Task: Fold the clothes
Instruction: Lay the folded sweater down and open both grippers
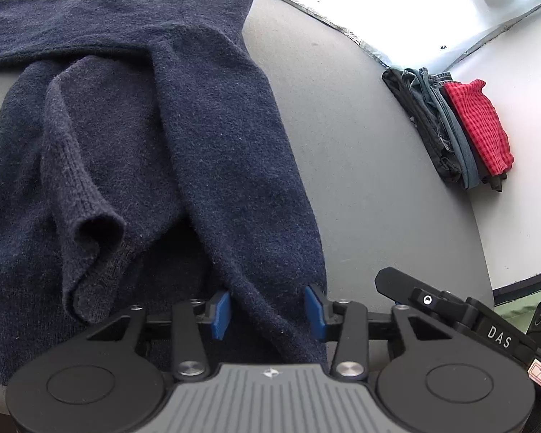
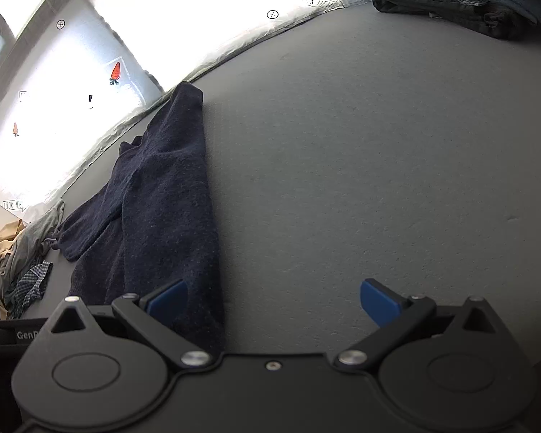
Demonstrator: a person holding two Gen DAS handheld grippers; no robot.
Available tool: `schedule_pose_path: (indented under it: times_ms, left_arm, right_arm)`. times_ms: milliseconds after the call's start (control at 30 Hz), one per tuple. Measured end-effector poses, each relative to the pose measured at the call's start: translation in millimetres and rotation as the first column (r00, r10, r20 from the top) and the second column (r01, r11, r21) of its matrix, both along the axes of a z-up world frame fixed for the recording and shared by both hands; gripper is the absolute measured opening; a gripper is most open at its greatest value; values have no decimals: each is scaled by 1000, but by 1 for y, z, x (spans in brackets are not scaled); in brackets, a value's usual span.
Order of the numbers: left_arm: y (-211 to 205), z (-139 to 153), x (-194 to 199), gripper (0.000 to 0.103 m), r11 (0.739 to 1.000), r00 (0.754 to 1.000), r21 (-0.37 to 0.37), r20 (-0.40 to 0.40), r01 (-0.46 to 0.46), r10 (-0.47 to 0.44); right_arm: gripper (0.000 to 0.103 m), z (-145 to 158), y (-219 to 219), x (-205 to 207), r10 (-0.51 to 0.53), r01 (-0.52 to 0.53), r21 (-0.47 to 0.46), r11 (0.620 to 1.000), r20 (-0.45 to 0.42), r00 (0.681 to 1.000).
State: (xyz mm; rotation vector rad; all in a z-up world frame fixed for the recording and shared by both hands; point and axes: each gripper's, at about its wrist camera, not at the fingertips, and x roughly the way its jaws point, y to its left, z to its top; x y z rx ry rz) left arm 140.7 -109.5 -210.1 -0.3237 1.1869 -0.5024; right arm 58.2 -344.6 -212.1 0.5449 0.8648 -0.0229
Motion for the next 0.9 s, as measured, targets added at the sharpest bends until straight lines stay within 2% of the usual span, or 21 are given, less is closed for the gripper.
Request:
schedule_pose_path:
  times_ms: [100,167,567,667,800,900]
  left_arm:
    - [-2,7,0,13,1000,1000,26,31,0,-1]
    - [0,11,0,7,1000,999,27,43,-7,6]
    - [24,64,-12,5,995,979,92,202,-45,26]
    - [40,64,-13,5,990,978,103,195,-93,72]
    - [61,36,-5,6,973,981,159,128,-168,149]
    - [73,11,1,9,974,984,147,61,-175,168]
  right_arm:
    - [103,1,-2,-1,0,0,-5,1000,5,1000]
    - [103,0,-3,-1,-7,7,-1,1000,5,1000]
    - [103,0,4,11,-1,1,3,1000,5,1000]
    - [103,0,7,15,12,-12,-4,1000,2,1000]
    - [103,-3,10,21,24,-24,1,1000,-10,1000]
    - [103,-3,12,25,33,-33,0,999,-18,999]
